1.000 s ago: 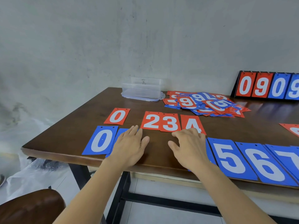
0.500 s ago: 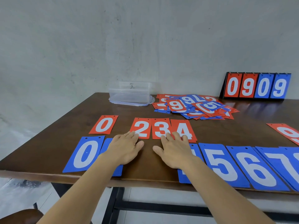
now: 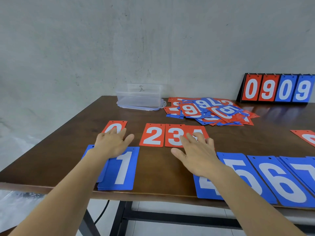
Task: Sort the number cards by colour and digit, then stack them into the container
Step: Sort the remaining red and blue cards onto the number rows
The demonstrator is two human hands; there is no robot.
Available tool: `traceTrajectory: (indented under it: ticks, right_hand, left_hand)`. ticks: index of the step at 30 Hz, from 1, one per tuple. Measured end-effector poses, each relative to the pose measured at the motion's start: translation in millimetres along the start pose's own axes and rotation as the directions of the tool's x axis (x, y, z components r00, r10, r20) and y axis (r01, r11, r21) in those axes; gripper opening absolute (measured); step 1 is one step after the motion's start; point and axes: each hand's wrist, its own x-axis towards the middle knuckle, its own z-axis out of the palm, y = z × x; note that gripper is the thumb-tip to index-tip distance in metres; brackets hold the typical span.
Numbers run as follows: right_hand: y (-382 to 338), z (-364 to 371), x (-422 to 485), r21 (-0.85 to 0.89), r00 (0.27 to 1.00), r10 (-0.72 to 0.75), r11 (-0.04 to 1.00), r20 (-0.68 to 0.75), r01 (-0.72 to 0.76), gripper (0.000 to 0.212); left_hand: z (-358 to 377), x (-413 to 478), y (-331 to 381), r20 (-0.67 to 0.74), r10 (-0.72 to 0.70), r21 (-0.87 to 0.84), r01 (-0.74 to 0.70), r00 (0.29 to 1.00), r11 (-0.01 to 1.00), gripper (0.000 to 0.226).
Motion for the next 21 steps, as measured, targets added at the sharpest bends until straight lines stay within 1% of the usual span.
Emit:
traceTrajectory:
  ticks: [3,10,13,16,21]
  right_hand:
    - [0,2,2,-0.009,0.999,0.005,1.0,0.034,-0.004,0.067]
    - [-6,7,8,-0.034,0.999,-0.019,0.999,0.04,0.021,0.066]
    - [-1,4,9,-0.035,0.999,-0.018,0.999,0.044,0.02,0.066]
    - [9,-4,13,-0.046,1.0,-0.01,0.999,0.016,0.011,0.066]
    - [34,-16,25,-0.036,0.999,0.047,0.998,-0.024,-0.048,0.068]
  left_hand:
    - [4,8,-10,0.03,-0.016,-0.024,0.017,0.999,1.0,0.062]
    - [2,8,-17,-0.003,-0.005,-0.033,0.005,1.0,0.999,0.059]
    - [4,10,-16,-0.053,0.0,-0.046,-0.003,0.999,0.999,0.057]
    - [2,12,-4,-0.114,0.049,-0.038,-0.053,0.992,0.998,0.06]
    - [-14,17,52,-0.151,0.164,-0.118,-0.182,0.975,0.976,0.065]
